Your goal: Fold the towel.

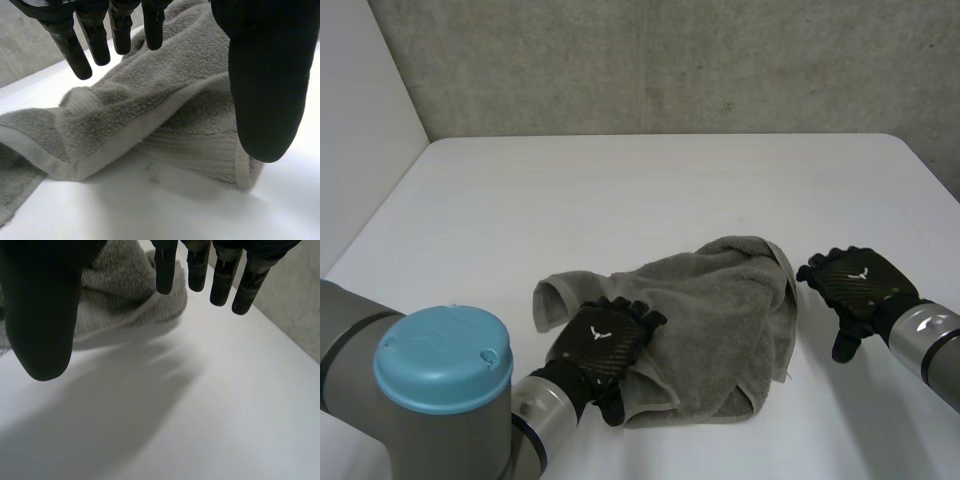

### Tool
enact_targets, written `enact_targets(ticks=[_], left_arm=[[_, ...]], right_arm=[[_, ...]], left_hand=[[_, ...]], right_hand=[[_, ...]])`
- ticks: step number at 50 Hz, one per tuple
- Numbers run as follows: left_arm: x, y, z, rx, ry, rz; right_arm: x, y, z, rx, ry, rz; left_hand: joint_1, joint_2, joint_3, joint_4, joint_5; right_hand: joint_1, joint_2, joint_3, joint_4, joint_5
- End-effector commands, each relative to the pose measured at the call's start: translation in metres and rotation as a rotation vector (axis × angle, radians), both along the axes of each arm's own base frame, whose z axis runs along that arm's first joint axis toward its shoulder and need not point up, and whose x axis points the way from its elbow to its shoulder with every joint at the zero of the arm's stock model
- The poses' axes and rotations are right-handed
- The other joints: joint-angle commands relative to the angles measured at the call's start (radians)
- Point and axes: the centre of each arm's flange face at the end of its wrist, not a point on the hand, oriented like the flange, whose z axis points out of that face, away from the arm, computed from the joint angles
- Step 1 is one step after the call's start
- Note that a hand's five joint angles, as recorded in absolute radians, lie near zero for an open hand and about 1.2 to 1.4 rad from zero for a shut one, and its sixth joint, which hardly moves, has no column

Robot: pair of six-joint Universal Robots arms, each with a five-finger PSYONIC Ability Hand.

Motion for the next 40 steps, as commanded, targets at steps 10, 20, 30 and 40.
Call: enact_targets(ticks=[10, 20, 30, 40], left_arm=[[-0.013, -0.008, -0.017, -0.028, 0.023, -0.013], [-0.019, -0.015, -0.025, -0.066, 0.022, -0.023], [-0.024, -0.021, -0.037, -0.135, -0.055, -0.066], [-0.026, -0.040, -0.016, -0.226, 0.001, -0.026]], right_arm=[[-0.009, 0.009, -0.009, 0.062, -0.004, -0.033], [-0.005, 0.018, -0.010, 0.098, -0.019, 0.005], [0.006, 0.027, -0.008, 0.119, -0.075, 0.106], [0.032, 0.025, -0.016, 0.072, -0.106, 0.190]], left_hand=[[0.399, 0.399, 0.399, 0.399, 0.403], [0.540, 0.540, 0.540, 0.540, 0.544], [0.905, 0.906, 0.906, 0.906, 0.910], [1.173, 1.174, 1.174, 1.174, 1.178]], right_hand=[[0.098, 0.094, 0.129, 0.111, 0.103], [0.246, 0.241, 0.276, 0.259, 0.250], [0.204, 0.200, 0.235, 0.217, 0.209], [0.216, 0.212, 0.247, 0.229, 0.220]])
